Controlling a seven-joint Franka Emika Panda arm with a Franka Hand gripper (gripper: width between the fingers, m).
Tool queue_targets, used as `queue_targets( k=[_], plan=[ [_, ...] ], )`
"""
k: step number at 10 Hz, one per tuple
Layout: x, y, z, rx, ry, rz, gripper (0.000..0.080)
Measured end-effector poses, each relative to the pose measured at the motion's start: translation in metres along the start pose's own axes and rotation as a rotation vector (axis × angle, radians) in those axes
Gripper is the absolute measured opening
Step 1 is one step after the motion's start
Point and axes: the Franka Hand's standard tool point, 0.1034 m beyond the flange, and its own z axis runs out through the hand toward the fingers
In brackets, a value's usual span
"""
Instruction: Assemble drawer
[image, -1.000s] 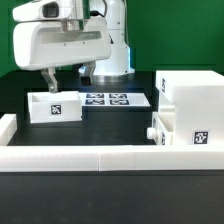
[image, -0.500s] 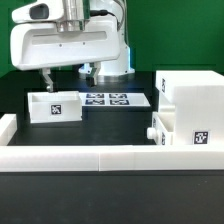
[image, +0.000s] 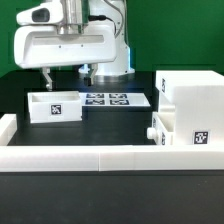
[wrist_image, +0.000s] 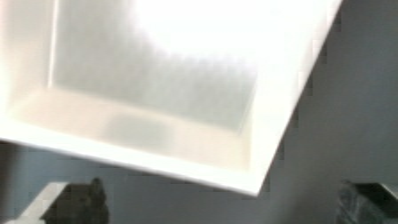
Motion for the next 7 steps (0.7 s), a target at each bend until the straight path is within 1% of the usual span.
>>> queue_targets(
  k=[1, 2, 3, 4, 5, 6, 7],
  plan=[
    [-0.006, -0.003, 0.004, 0.008, -0.01, 0.003, 0.0648],
    [-0.008, -0.005, 0.01, -0.003, 0.002, 0.008, 0.0648],
    [-0.009, -0.006, 0.018, -0.02, 0.019, -0.006, 0.0648],
    [-0.013, -0.007, 0.029, -0.023, 0.023, -0.013, 0.0648],
    [-0.017, -0.01, 0.037, -0.015, 0.016, -0.011, 0.0648],
    [-0.019, -0.012, 0.042, -0.016, 0.018, -0.01, 0.0648],
    [-0.021, -0.014, 0.047, -0.011, 0.013, -0.009, 0.0648]
  ],
)
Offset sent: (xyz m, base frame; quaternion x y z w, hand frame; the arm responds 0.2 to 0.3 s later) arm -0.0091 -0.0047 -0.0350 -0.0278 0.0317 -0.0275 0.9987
